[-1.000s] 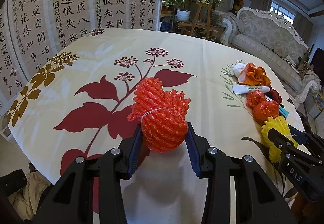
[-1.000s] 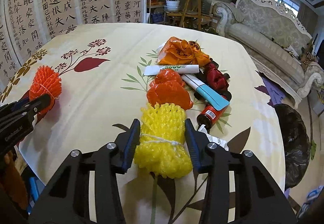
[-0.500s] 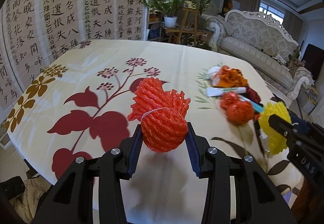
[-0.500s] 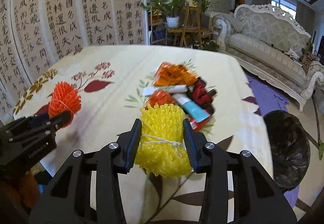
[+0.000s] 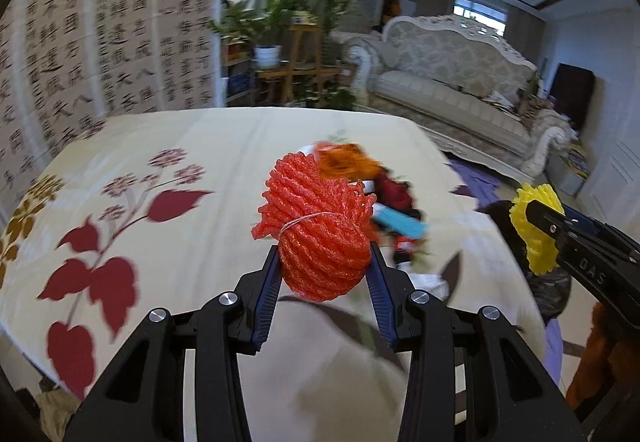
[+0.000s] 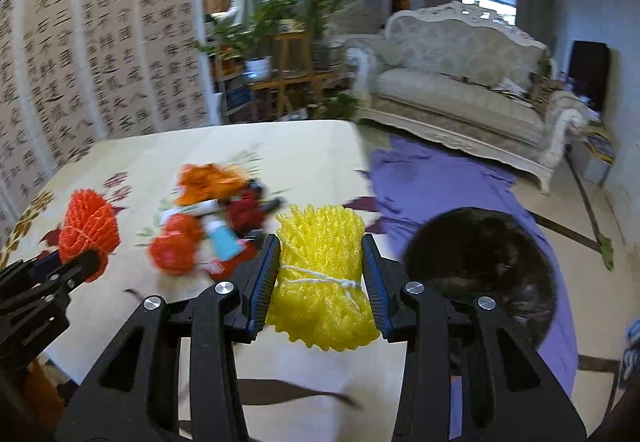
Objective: Collect trash
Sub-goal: 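Carry both held foam nets over the black trash bin, then open both tools to drop the foam nets into the bin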
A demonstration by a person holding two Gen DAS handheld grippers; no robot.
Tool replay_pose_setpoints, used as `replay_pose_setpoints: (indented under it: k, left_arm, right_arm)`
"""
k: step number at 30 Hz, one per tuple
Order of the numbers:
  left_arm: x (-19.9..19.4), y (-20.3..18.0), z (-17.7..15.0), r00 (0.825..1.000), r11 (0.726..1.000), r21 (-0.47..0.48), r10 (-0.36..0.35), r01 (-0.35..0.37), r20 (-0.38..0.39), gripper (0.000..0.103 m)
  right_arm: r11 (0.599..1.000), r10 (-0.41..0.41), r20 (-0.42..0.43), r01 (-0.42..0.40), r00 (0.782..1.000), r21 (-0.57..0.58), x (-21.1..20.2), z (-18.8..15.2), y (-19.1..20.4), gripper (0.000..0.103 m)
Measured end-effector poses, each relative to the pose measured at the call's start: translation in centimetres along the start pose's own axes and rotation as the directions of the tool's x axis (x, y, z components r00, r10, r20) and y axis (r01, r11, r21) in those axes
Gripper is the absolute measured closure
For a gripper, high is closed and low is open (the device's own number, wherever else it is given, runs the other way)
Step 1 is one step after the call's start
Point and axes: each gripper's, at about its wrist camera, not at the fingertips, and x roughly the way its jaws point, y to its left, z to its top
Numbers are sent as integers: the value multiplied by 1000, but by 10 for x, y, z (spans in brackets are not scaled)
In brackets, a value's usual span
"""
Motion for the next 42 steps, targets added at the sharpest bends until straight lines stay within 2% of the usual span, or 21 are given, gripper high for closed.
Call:
replay_pose_setpoints:
  k: [10, 17, 28, 38, 40, 41, 42]
  left_arm:
    - [24, -86, 15, 989, 982, 118, -147, 146, 2, 61]
    - [53, -136, 20, 980, 962, 191, -195, 197, -27, 61]
    - [95, -196, 26, 974, 936, 271, -213, 226, -76, 61]
    - [120, -228, 32, 973, 919, 320, -212, 229, -88, 61]
    - [125, -234, 32, 972, 911, 336, -219, 237, -90, 59]
    - [127, -236, 31, 972, 909, 344, -217, 236, -92, 57]
    - [129, -238, 31, 973, 907, 350, -213, 232, -93, 48]
  right_arm:
    - [983, -149, 10, 147, 989, 106, 6, -2, -84, 63]
    - [968, -199, -16, 199, 980, 154, 20, -9, -125, 63]
    - [946, -242, -56, 248, 969, 210, 39, -20, -174, 62]
    - [933, -251, -72, 261, 965, 246, 58, -18, -205, 61]
    - [931, -252, -69, 262, 965, 254, 60, -18, -211, 59]
    - [929, -253, -71, 263, 965, 259, 61, -17, -214, 54]
    - [927, -256, -71, 265, 964, 265, 62, -17, -216, 53]
